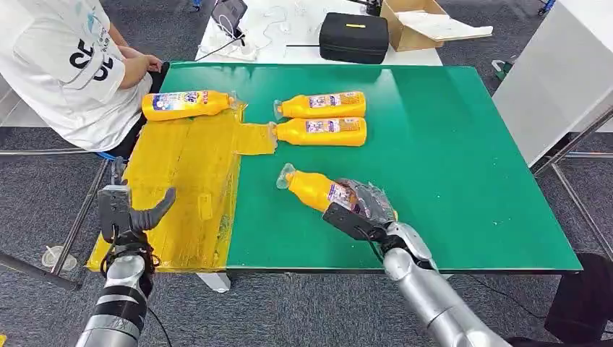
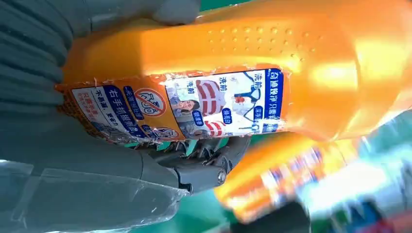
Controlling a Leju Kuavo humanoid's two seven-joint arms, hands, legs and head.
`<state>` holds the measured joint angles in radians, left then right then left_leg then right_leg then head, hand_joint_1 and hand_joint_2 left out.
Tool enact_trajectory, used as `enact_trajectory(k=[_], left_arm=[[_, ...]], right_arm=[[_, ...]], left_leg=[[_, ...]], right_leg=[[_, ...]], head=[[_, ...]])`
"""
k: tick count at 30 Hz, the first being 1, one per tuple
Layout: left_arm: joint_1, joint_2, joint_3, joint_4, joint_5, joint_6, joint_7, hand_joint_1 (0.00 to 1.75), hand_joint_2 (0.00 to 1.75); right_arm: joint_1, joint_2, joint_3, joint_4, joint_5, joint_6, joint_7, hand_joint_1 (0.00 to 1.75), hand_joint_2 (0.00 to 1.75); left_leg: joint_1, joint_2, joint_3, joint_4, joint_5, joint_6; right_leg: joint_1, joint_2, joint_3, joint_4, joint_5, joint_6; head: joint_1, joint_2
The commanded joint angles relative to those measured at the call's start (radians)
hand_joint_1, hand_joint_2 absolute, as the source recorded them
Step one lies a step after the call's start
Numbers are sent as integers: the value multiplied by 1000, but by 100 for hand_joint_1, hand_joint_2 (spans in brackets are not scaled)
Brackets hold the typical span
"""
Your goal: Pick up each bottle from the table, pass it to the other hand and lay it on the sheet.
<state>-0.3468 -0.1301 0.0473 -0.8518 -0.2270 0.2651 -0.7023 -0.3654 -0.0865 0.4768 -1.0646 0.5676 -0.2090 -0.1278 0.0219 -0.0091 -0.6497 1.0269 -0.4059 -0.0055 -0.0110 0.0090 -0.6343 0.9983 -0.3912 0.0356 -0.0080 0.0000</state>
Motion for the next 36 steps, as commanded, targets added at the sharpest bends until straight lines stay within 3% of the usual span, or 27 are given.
enact_trajectory(k=[1,4,8,11,17,20,21,22,31,33,36], left_arm=[[3,-43,38,-20,41,-134,5,0,175],[52,-83,-6,-149,77,-286,88,0,175],[81,-85,-105,-254,185,-432,177,0,175],[80,-62,-165,-272,285,-540,211,0,175],[71,-20,-298,-234,445,-759,244,0,175],[61,-5,-365,-208,479,-807,233,0,175],[58,1,-386,-209,476,-807,230,0,175],[53,3,-403,-206,479,-811,224,0,175],[-10,6,-487,-124,488,-831,224,0,175],[-13,5,-493,-120,484,-828,223,0,175],[-12,7,-493,-120,484,-828,222,0,175]], right_arm=[[84,126,-192,-155,79,-215,-72,175,175],[147,181,-280,-272,132,-371,-155,175,175],[186,218,-343,-289,143,-461,-245,175,175],[186,230,-348,-263,72,-471,-344,175,175],[152,262,-286,-87,77,-455,-455,175,175],[134,290,-240,-2,59,-440,-492,175,175],[127,295,-220,23,59,-430,-500,175,175],[117,305,-198,58,69,-427,-498,175,175],[41,375,-67,198,82,-453,-519,175,175],[33,379,-59,203,80,-454,-519,171,175],[32,376,-59,203,79,-453,-518,171,175]], left_leg=[[-1,0,3,0,-1,1],[-1,-1,0,1,-1,1],[-1,-3,-1,0,-1,1],[-1,-3,0,0,-2,1],[-1,0,1,-1,-2,2],[0,0,1,-1,-1,1],[-1,2,7,-3,-3,2],[-1,1,2,-2,-2,2],[-1,2,-1,-1,-1,1],[-1,4,5,-2,-3,2],[-1,2,1,-1,-2,2]], right_leg=[[0,-2,3,0,-2,-1],[0,-2,1,1,-3,0],[-1,-3,0,0,-3,1],[-1,-4,2,0,-4,0],[0,0,1,-1,-2,0],[0,0,1,-1,-1,0],[0,1,6,-3,-2,-1],[0,1,2,-2,-2,0],[0,1,0,-1,-1,0],[0,2,4,-1,-2,-1],[0,1,1,-1,-2,0]], head=[[0,0],[1,0],[1,0],[1,0],[1,0],[0,0],[0,0],[1,0],[1,0],[0,0],[0,0]])
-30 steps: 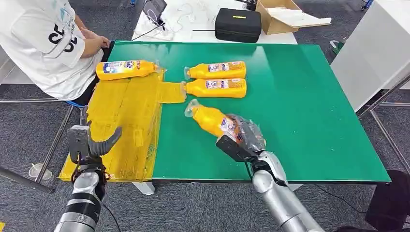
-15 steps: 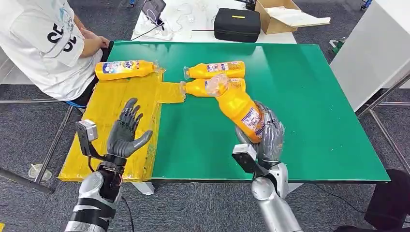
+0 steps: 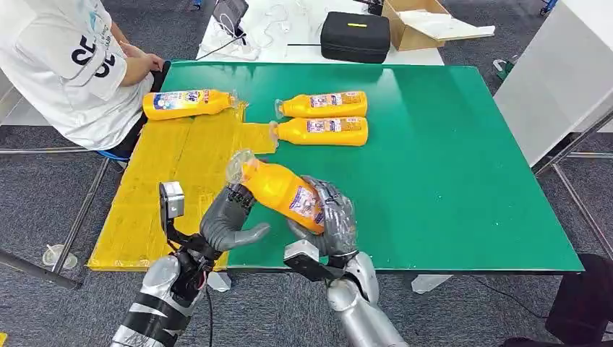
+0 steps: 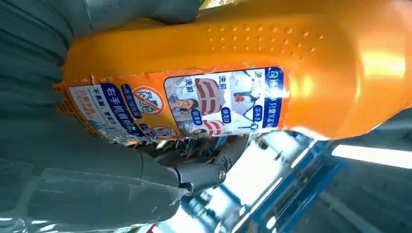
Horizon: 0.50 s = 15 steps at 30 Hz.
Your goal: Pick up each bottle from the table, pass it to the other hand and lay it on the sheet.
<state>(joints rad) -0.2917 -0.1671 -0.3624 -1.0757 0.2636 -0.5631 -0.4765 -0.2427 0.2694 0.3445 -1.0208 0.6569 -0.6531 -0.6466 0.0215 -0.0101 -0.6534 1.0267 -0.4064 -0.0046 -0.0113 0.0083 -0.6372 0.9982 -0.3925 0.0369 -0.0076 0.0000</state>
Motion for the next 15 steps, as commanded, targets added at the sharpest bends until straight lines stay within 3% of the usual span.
enact_trajectory(k=[1,10,15], left_arm=[[-67,45,-84,103,-7,0,-4,0,175],[-86,37,-108,131,-13,14,2,0,175],[-90,21,-90,149,18,21,-2,0,175]], right_arm=[[-91,18,73,159,-12,-9,1,171,175],[-104,43,126,176,-24,8,12,175,175],[-103,55,181,262,-41,52,18,175,175]], left_leg=[[0,2,5,-1,-1,1],[0,1,2,-1,-1,1],[-1,2,10,-2,-2,2]], right_leg=[[0,1,4,-1,-1,-1],[0,0,2,0,0,-1],[0,0,9,-2,-2,-2]], head=[[0,0],[0,0],[0,0]])
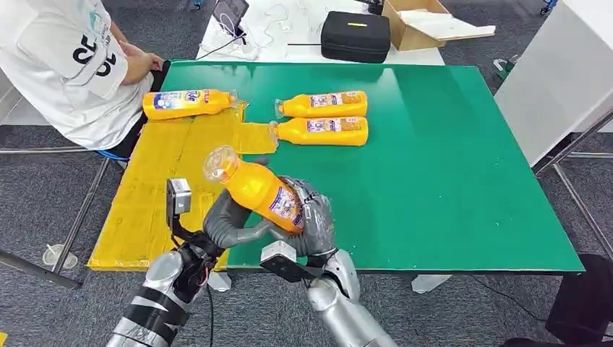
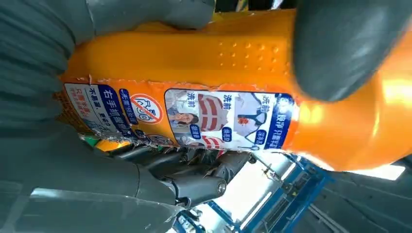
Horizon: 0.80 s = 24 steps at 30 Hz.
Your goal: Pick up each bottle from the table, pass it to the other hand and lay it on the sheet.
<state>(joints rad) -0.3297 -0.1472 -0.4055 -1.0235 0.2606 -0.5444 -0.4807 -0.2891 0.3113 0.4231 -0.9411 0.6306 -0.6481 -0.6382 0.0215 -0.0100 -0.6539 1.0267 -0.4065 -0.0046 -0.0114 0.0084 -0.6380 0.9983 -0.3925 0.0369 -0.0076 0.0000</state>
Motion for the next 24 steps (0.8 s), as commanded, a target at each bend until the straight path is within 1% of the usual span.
enact_trajectory(k=[1,2,4,6,7,8,9,10,11,12,14,15,16,17,19,20,21,24], left_arm=[[-50,-1,-42,94,30,-2,0,0,175],[-45,-4,-32,84,38,2,-3,0,175],[-34,-11,-14,64,59,-1,-4,0,175],[-16,-22,11,36,79,8,-3,0,175],[-2,-28,30,8,82,27,-2,0,175],[6,-32,40,-11,83,37,0,0,175],[15,-41,59,-27,90,49,1,0,175],[17,-43,62,-37,89,52,3,37,175],[19,-42,65,-45,88,56,4,147,175],[20,-43,67,-47,84,62,12,155,175],[20,-43,67,-47,84,62,12,155,175],[20,-43,67,-47,84,62,12,155,175],[18,-42,65,-39,77,63,13,175,175],[17,-40,62,-37,63,72,12,175,175],[16,-36,48,-32,25,81,0,175,175],[15,-35,44,-31,11,84,-5,175,175],[17,-36,45,-31,5,87,-12,175,175],[16,-37,50,-37,-13,102,-23,175,175]], right_arm=[[-58,14,112,199,-14,52,11,175,175],[-55,18,113,213,-29,67,8,175,175],[-61,18,125,238,-28,83,21,175,175],[-61,19,125,251,-33,89,30,175,175],[-59,19,121,251,-43,90,32,175,175],[-58,18,123,251,-41,89,39,175,175],[-54,18,120,247,-45,93,45,175,175],[-53,18,123,250,-42,96,48,175,175],[-54,17,123,253,-42,99,52,175,175],[-53,17,122,253,-41,97,53,175,175],[-53,17,122,253,-41,97,53,175,175],[-53,17,122,253,-41,97,53,175,175],[-54,18,121,255,-42,97,52,175,175],[-53,19,117,254,-46,96,51,173,175],[-54,20,113,250,-49,94,52,175,175],[-55,20,111,250,-47,89,55,175,175],[-57,20,108,248,-51,93,56,175,175],[-57,19,105,245,-53,95,59,161,175]], left_leg=[[0,3,9,-2,-2,2],[0,1,5,-1,-1,1],[0,2,7,-1,-2,1],[0,1,4,-1,-1,1],[0,1,6,-1,-2,1],[0,1,3,0,-1,1],[0,0,5,0,-2,1],[0,0,6,0,-2,2],[0,0,3,0,-1,1],[0,0,4,0,-2,1],[0,0,2,0,-1,1],[0,0,4,0,-2,1],[0,-1,3,0,-1,1],[0,-1,5,0,-1,1],[0,0,2,0,0,1],[0,0,4,0,-1,1],[0,-1,2,0,-1,1],[0,0,4,0,-1,1]], right_leg=[[0,0,9,-2,-2,-2],[0,0,5,-1,-1,-1],[0,0,7,-1,-2,-2],[1,0,4,-1,-1,-1],[0,0,6,-1,-2,-1],[0,0,3,-1,-1,-1],[1,-1,5,-1,-2,-1],[0,-2,6,-1,-2,-1],[1,-2,3,0,-1,-1],[0,-2,4,0,-2,-1],[1,-1,2,0,-1,-1],[1,-1,4,0,-2,-1],[0,-2,3,0,-1,-1],[0,-3,5,0,-2,-1],[0,-2,2,0,-1,-1],[1,-2,4,0,-2,-1],[1,-2,2,0,-1,-1],[1,-2,4,-1,-2,-1]], head=[[0,0],[0,0],[0,0],[0,0],[0,0],[0,0],[0,0],[0,0],[0,0],[0,0],[0,0],[0,0],[0,0],[0,0],[0,0],[0,0],[0,0],[0,0]])
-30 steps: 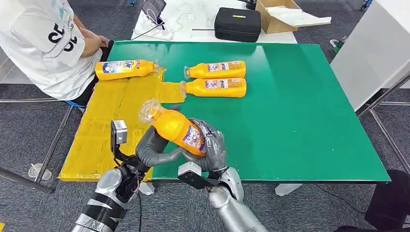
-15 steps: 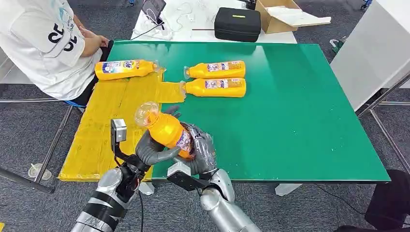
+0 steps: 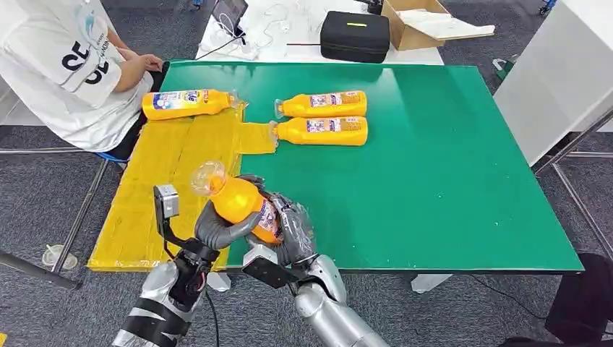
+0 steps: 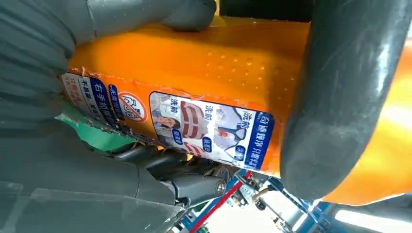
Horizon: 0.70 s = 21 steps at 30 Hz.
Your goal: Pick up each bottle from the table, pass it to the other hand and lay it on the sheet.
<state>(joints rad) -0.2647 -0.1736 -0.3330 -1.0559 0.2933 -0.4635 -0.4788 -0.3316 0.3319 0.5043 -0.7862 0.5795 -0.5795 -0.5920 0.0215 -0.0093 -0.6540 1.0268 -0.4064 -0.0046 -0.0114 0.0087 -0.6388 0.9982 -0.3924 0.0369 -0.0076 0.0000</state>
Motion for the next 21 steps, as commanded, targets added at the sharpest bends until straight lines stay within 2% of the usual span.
enact_trajectory(k=[1,2,3,5,6,10,13,16,21], left_arm=[[-49,-10,-22,-4,-46,21,-25,175,175],[-45,-13,-15,-14,-50,30,-26,175,175],[-43,-16,-10,-16,-55,37,-27,175,175],[-37,-19,5,-24,-68,61,-30,175,175],[-36,-20,13,-27,-74,72,-34,175,175],[-37,-18,15,-28,-72,72,-33,175,175],[-32,-16,45,-46,-130,152,-54,175,175],[-42,-29,121,-74,-251,343,-87,175,175],[-73,-37,251,-81,-298,473,-105,175,175]], right_arm=[[-14,-1,24,90,-2,26,13,161,175],[-11,-1,24,87,-3,25,15,124,175],[-10,-1,19,85,-5,17,19,0,175],[0,4,-4,67,-24,-4,19,0,175],[-2,2,-7,62,-27,-3,23,0,0],[-5,-1,-9,59,-27,-2,23,0,0],[7,-8,-22,19,-33,-13,39,0,0],[40,-36,-37,-134,-34,-37,60,0,0],[119,-76,-45,-427,-44,-40,86,0,0]], left_leg=[[0,-1,3,0,-1,1],[0,-1,2,0,-1,1],[0,-1,8,-1,-3,2],[0,-1,2,0,-1,1],[0,-1,4,0,-2,1],[0,-1,4,-1,-1,1],[0,0,4,-1,-1,1],[0,-1,3,0,-1,1],[0,-1,0,0,0,1]], right_leg=[[0,-2,3,0,-1,-1],[1,-2,3,-1,-1,-1],[1,-3,9,-1,-3,-2],[0,-2,2,0,-1,-1],[1,-2,5,-1,-2,-1],[0,-2,5,-1,-2,-1],[1,-2,5,-1,-2,-1],[1,-2,4,0,-1,-1],[0,-2,1,0,-1,-1]], head=[[0,0],[0,0],[0,0],[1,0],[0,0],[1,0],[0,0],[0,0],[0,0]])
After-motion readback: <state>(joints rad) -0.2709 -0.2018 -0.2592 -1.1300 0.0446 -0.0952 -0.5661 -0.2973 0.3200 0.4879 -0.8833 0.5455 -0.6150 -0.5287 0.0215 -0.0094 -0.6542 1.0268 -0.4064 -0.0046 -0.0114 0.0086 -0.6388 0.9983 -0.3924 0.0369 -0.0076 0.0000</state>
